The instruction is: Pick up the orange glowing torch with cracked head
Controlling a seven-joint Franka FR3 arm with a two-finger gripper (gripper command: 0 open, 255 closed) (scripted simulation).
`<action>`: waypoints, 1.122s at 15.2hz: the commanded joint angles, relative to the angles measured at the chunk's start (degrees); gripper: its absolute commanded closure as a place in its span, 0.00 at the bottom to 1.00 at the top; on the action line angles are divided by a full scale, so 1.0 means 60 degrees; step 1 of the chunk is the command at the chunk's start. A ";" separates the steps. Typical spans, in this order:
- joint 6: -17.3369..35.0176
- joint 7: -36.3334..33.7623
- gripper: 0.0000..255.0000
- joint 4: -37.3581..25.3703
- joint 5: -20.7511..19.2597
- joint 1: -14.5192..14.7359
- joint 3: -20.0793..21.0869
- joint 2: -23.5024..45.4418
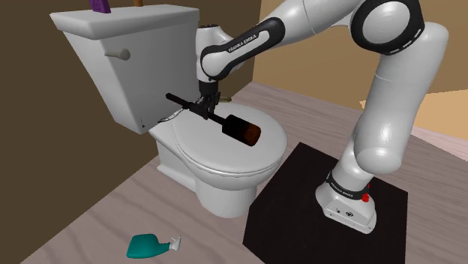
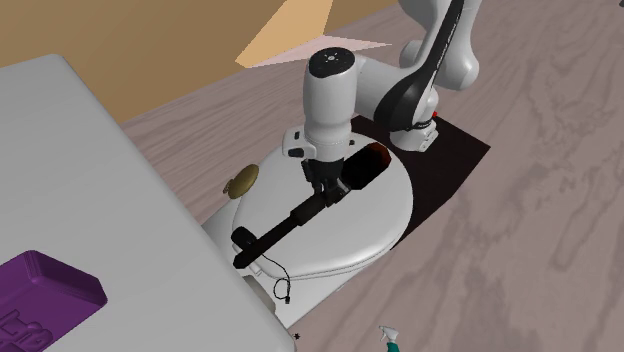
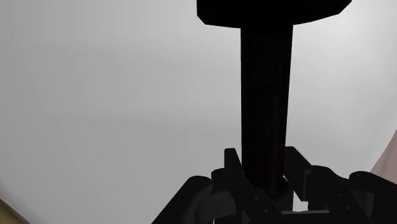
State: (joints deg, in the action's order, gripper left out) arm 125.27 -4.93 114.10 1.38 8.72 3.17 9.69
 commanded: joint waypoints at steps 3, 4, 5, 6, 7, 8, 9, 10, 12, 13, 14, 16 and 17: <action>-0.0105 0.0006 1.00 -0.0054 0.0002 -0.0004 -0.0002 -0.0055; -0.0222 0.0004 1.00 -0.0116 0.0004 -0.0005 -0.0002 -0.0111; -0.0340 0.0003 1.00 -0.0183 0.0005 -0.0006 -0.0001 -0.0162; -0.0459 0.0002 1.00 -0.0251 0.0007 -0.0007 -0.0001 -0.0213; -0.0577 0.0000 1.00 -0.0320 0.0008 -0.0008 -0.0001 -0.0262; -0.0696 -0.0001 1.00 -0.0392 0.0009 -0.0009 -0.0001 -0.0309; -0.0816 -0.0003 1.00 -0.0465 0.0010 -0.0009 -0.0001 -0.0355; -0.0935 -0.0005 1.00 -0.0541 0.0011 -0.0010 -0.0001 -0.0399; -0.1175 -0.0008 1.00 -0.0699 0.0013 -0.0012 -0.0001 -0.0481; -0.1296 -0.0010 1.00 -0.0782 0.0014 -0.0012 -0.0002 -0.0519; -0.1417 -0.0012 1.00 -0.0866 0.0015 -0.0013 -0.0002 -0.0555; -0.1659 -0.0016 1.00 -0.1042 0.0016 -0.0014 -0.0002 -0.0623; -0.1781 -0.0018 1.00 -0.1133 0.0016 -0.0015 -0.0002 -0.0653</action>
State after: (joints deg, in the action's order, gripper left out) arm 115.42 -4.88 108.06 1.50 8.55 3.10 5.89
